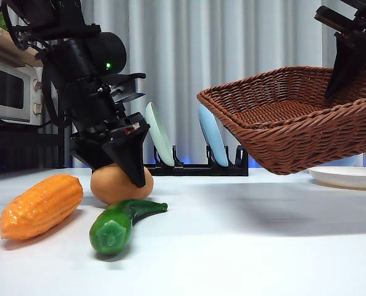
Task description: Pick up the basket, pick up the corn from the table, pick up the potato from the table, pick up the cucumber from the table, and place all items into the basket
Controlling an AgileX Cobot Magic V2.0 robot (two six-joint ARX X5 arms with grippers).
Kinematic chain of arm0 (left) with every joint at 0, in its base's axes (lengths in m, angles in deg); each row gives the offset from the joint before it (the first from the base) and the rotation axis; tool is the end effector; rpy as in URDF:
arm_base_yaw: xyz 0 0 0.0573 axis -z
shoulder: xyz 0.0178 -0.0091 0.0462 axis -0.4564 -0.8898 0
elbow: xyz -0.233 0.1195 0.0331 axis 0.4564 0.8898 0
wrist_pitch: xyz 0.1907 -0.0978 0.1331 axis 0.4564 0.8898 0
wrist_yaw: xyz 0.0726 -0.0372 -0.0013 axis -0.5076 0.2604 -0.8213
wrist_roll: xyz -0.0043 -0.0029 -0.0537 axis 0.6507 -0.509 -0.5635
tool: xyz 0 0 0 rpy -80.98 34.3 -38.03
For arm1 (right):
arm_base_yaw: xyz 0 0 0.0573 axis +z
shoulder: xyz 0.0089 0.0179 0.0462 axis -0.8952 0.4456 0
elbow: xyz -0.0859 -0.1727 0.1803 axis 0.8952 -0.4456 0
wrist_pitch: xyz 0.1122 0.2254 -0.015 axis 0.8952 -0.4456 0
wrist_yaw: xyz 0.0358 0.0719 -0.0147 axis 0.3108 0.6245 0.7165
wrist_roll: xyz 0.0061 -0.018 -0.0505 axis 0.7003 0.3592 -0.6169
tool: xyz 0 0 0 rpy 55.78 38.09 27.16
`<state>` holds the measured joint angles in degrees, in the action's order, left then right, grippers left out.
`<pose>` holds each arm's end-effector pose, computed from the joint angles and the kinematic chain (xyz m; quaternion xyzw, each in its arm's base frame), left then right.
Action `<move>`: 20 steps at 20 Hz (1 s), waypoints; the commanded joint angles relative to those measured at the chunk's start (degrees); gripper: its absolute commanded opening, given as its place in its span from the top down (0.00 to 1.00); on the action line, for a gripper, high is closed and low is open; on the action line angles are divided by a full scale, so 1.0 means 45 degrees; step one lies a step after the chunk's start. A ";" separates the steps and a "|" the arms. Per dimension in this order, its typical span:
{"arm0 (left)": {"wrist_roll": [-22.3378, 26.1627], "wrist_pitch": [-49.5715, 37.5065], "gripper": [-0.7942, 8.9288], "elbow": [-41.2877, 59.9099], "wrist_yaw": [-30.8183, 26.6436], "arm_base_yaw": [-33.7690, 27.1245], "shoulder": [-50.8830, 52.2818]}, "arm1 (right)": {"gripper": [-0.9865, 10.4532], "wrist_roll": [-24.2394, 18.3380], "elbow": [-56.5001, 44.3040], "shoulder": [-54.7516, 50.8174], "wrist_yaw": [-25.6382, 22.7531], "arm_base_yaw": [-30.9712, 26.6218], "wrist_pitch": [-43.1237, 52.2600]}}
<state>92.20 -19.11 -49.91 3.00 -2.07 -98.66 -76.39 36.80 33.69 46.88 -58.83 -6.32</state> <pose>0.3370 -0.1644 0.1974 0.1815 0.4828 -0.3458 0.7838 0.2744 0.0321 0.2891 0.0801 0.4053 0.1750 0.8937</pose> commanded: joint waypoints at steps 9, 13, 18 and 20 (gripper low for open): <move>-0.1617 0.0345 0.93 -0.0486 0.0121 0.0418 0.3405 | 0.92 0.0646 0.0087 -0.0029 0.0141 -0.0112 0.0355; -0.3852 -0.1248 0.93 -0.0486 0.0073 0.1486 0.6207 | 0.92 0.1593 0.0087 0.0219 0.1545 0.0189 0.0733; -0.4435 -0.2385 0.93 -0.0486 -0.1088 0.3264 0.5688 | 0.92 0.2871 0.0087 0.0865 0.1783 0.1773 0.2050; -0.4551 -0.2676 0.93 -0.0486 -0.1982 0.3808 0.4993 | 0.92 0.3172 0.0087 0.1025 0.1783 0.2433 0.2467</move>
<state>72.60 -30.06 -52.49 -5.46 14.73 -76.19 -64.19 36.80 38.13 54.24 -47.97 3.65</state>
